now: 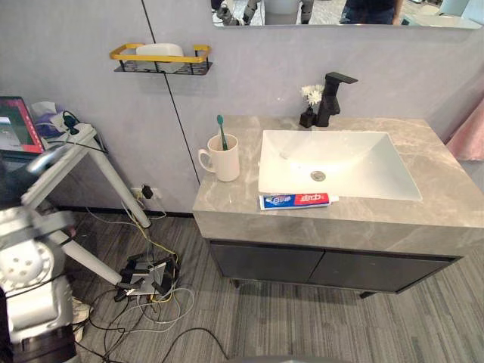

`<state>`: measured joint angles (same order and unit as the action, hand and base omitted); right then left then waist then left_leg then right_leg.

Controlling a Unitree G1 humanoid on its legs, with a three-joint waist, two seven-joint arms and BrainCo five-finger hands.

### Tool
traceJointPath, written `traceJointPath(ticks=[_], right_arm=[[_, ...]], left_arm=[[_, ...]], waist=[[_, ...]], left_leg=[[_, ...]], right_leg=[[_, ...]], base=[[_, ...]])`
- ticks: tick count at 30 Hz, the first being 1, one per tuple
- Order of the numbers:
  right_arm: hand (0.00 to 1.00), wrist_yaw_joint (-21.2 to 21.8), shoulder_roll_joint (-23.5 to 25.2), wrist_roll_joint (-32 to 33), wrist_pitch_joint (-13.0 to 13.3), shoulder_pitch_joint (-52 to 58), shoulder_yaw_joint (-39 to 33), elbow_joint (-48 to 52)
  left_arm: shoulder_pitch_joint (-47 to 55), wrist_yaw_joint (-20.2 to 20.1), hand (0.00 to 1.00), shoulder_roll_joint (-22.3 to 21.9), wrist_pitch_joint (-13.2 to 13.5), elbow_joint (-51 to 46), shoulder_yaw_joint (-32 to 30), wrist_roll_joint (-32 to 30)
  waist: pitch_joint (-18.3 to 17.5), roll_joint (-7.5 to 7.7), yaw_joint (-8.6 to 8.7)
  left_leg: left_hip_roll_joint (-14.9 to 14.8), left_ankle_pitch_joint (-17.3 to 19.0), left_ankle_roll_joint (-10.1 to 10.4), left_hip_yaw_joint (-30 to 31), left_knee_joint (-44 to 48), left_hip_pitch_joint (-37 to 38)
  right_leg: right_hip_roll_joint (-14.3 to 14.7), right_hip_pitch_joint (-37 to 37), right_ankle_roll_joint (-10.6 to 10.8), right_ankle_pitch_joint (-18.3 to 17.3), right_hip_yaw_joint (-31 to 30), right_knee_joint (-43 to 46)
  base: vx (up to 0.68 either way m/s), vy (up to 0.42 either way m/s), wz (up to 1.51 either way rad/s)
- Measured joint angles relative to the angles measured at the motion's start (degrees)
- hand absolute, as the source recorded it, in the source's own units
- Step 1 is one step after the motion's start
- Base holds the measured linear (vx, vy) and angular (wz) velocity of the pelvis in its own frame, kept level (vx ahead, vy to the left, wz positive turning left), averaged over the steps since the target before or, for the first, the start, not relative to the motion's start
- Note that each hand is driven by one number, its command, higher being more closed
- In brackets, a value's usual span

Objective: Organize washtable

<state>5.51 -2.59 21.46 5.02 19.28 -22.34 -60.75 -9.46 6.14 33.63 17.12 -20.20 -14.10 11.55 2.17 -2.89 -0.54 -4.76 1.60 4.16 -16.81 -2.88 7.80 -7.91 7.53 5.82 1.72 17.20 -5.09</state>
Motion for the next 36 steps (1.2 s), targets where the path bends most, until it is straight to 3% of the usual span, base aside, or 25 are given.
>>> traceJointPath(ticks=[7,11,17,21,30,36], right_arm=[[0.00,0.83,-0.59,-0.06,-0.57,-2.35,-0.37,-2.57],[0.00,0.90,-0.88,-0.05,-1.20,-3.62,-0.37,-3.14],[0.00,0.91,-0.97,-0.09,-1.62,-4.78,-1.06,-3.14],[0.00,0.90,-0.93,-0.12,-1.76,-6.49,-1.45,-3.06],[0.00,0.83,-0.68,-0.40,-2.73,-6.60,-1.44,-1.19],[0.00,0.72,-0.17,-0.74,-2.91,-6.60,-1.28,0.87]], left_arm=[[-11.41,-7.47,0.00,3.63,-1.17,-0.53,19.57,0.06],[-17.64,-8.67,0.00,3.89,-1.69,-0.62,24.69,0.16],[-27.23,-10.03,0.00,-1.23,-3.18,-0.11,38.13,-0.35],[-33.35,-12.34,0.00,-7.47,-5.74,8.35,44.61,-3.76],[-42.11,-13.68,0.00,-15.53,-9.53,25.66,48.40,-11.01],[-45.04,-13.62,0.00,-16.67,-11.29,36.25,48.45,-16.63]], waist=[[0.14,-0.02,1.73],[0.41,0.02,3.03],[1.32,0.01,3.85],[2.02,-0.11,5.12],[3.18,-0.30,6.53],[4.24,-0.20,7.95]], left_leg=[[0.20,-0.02,-0.02,1.66,1.08,-1.11],[0.31,-0.03,-0.04,1.86,1.09,-1.24],[0.53,-0.05,-0.08,1.91,1.03,-2.13],[0.75,-0.05,-0.08,1.87,0.85,-2.27],[0.73,-0.05,-0.09,0.96,0.90,-2.87],[0.69,0.20,-0.45,-0.71,0.90,-2.17]], right_leg=[[-0.06,0.04,-0.02,-0.02,1.45,0.02],[-0.17,-0.03,-0.01,-0.03,1.59,0.05],[-0.41,-0.84,0.03,-0.05,1.62,0.30],[-0.65,-1.07,0.04,-0.04,1.61,0.30],[-0.90,-2.58,0.04,-0.04,0.66,1.04],[-1.22,-3.06,0.12,0.02,-0.62,1.64]], base=[[-0.02,-0.004,0.11],[-0.01,0.003,0.01],[0.00,0.000,0.00],[0.00,0.000,0.00],[0.00,-0.001,-0.05],[-0.04,0.005,-0.12]])
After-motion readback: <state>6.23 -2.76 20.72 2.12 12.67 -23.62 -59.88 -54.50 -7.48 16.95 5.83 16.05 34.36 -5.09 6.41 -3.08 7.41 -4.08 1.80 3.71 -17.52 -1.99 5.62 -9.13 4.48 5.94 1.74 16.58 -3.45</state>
